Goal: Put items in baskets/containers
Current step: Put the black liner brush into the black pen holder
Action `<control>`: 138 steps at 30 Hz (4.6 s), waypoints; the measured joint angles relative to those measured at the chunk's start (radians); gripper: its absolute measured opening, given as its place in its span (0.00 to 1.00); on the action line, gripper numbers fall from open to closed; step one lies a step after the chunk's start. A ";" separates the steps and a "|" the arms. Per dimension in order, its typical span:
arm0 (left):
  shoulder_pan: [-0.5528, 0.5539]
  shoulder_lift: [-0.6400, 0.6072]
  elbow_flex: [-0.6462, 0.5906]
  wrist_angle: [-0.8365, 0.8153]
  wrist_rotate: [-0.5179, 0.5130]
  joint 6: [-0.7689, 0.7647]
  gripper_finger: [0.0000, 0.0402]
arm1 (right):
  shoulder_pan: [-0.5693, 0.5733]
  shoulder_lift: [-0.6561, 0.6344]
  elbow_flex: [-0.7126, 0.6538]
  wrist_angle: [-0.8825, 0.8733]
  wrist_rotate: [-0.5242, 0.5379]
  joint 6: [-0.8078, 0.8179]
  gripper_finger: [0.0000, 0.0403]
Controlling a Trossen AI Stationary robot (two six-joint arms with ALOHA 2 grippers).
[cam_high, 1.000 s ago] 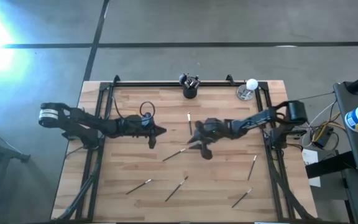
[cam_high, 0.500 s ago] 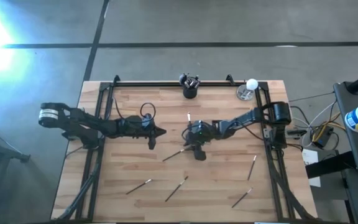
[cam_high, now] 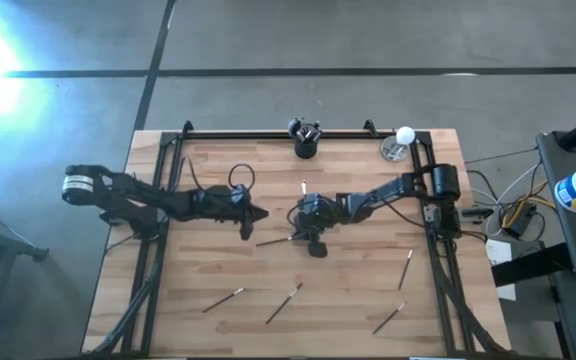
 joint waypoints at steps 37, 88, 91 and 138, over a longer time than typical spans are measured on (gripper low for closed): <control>-0.024 0.000 0.261 -0.650 0.356 -0.059 0.34 | 0.008 -0.238 0.086 -0.255 0.058 -0.147 0.02; -0.041 0.066 0.258 -0.684 0.206 0.023 0.23 | -0.119 0.041 0.183 -0.186 0.121 -0.076 0.31; -0.041 0.066 0.258 -0.686 0.219 0.028 0.23 | -0.122 0.082 0.227 -0.188 0.121 -0.082 0.27; 0.057 0.006 0.268 -0.793 0.200 -0.005 0.24 | -0.145 0.103 0.399 -0.516 0.003 -0.283 0.03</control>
